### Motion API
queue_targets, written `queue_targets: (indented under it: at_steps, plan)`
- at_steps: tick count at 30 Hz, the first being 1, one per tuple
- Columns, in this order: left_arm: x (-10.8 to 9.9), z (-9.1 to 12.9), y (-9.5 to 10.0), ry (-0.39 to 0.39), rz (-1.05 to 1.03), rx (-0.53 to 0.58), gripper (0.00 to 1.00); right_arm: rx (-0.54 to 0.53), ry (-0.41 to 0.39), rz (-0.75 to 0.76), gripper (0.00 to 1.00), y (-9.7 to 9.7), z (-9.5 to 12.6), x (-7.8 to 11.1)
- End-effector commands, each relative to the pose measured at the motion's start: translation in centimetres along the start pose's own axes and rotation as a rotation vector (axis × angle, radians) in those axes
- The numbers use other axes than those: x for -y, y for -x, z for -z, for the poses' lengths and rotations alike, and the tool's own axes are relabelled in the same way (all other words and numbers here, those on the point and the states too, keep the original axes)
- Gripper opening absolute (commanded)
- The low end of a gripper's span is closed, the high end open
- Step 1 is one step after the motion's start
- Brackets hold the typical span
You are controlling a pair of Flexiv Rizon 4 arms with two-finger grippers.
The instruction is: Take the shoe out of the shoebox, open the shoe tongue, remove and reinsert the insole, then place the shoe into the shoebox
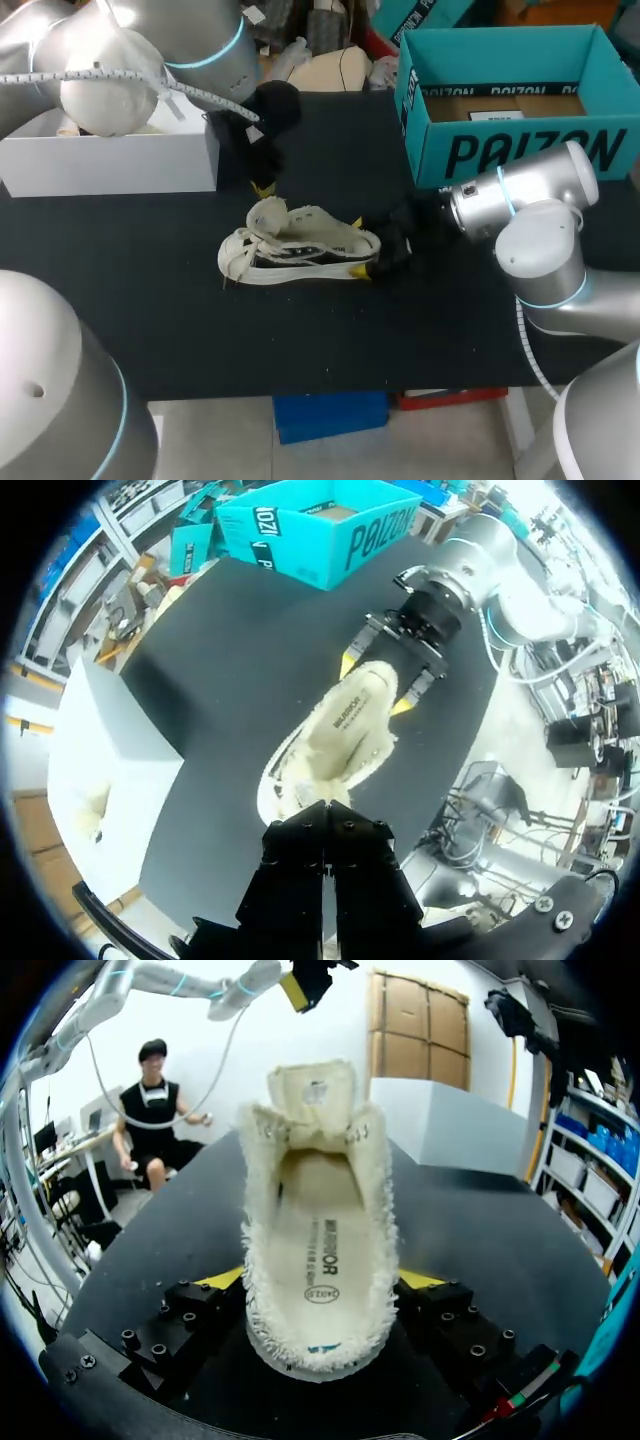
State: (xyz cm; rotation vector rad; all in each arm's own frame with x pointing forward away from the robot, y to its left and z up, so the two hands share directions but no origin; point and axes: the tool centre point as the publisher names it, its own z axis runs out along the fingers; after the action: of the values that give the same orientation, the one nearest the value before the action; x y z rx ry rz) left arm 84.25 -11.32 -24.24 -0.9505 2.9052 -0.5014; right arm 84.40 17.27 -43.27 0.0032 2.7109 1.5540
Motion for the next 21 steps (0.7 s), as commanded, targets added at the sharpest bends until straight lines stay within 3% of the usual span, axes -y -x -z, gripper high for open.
queue_targets:
  at_steps: [1,6,21]
  plan:
    - [-0.8,-0.1,0.6,-0.138,-0.24,-0.54,0.0,0.001,-0.001,-0.001,0.0,0.1,-0.1,0.1]
    - [0.4,-0.7,-0.1,-0.08,-0.336,-0.595,0.0,0.001,-0.001,-0.001,0.0,0.1,-0.1,0.1]
    - [3.4,-2.7,-2.1,0.081,-0.53,-0.544,0.0,0.001,-0.001,-0.001,0.0,0.1,-0.1,0.1]
